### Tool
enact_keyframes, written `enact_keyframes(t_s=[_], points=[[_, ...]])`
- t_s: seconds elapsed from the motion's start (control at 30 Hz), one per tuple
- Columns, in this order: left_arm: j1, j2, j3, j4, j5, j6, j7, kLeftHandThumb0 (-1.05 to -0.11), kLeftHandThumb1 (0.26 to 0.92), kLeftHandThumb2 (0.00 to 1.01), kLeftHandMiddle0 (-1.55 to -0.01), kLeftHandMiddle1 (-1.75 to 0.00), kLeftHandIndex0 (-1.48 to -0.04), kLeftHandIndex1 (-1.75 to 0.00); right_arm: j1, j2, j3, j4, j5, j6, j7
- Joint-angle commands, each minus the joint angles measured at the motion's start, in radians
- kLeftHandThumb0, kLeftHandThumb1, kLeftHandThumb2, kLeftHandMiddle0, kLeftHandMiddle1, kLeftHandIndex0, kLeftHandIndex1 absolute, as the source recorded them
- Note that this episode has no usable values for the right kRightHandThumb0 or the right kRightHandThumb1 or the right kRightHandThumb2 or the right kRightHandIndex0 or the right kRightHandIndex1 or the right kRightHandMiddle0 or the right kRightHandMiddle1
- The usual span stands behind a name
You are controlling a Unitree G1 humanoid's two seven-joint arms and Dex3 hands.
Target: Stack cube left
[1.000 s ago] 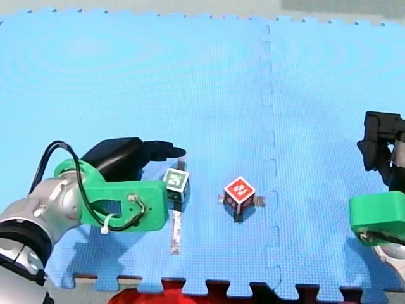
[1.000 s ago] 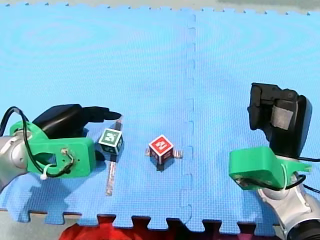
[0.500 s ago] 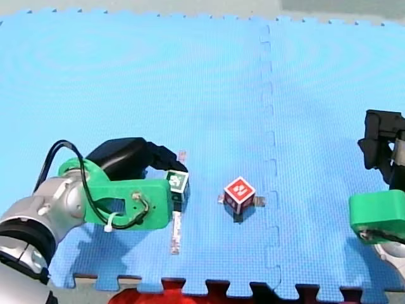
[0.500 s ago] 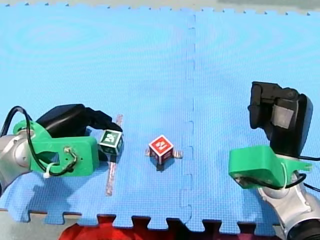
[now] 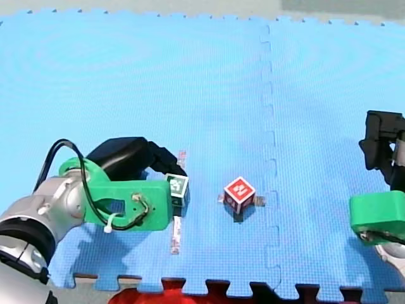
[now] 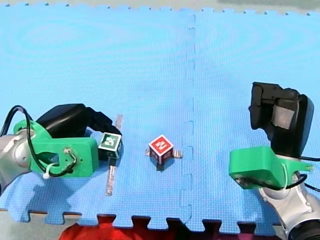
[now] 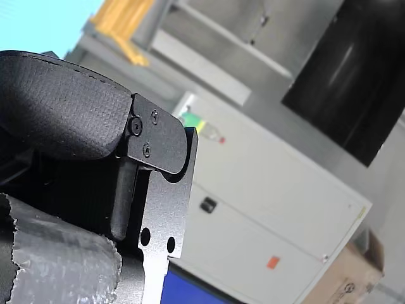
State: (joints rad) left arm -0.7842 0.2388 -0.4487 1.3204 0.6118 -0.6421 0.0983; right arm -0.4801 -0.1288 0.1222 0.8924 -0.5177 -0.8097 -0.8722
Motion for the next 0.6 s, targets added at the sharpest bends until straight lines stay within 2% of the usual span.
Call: enact_keyframes(t_s=[0.0, 0.27, 0.4, 0.57], points=[[0.003, 0.004, -0.001, 0.002, 0.0, -0.007, 0.006, -0.489, 0.801, 0.01, -0.93, -1.75, -1.25, -0.06, 0.001, -0.006, 0.0, 0.001, -0.002, 0.001, -0.005], [0.001, 0.005, 0.002, 0.002, -0.002, -0.01, 0.011, -0.493, 0.811, 0.01, -0.93, -1.75, -1.25, -0.05, 0.005, -0.008, 0.003, 0.002, -0.007, -0.001, -0.013], [-0.037, 0.001, 0.03, -0.001, -0.033, -0.013, -0.022, -0.503, 0.819, 0.01, -0.92, -1.75, -1.25, -0.04, 0.004, -0.009, 0.003, 0.006, -0.006, -0.003, -0.013], [-0.096, 0.017, 0.079, -0.045, -0.102, -0.046, -0.131, -0.508, 0.82, 0.01, -0.92, -1.75, -1.24, -0.03, 0.002, -0.01, 0.004, 0.014, -0.006, -0.008, -0.015]])
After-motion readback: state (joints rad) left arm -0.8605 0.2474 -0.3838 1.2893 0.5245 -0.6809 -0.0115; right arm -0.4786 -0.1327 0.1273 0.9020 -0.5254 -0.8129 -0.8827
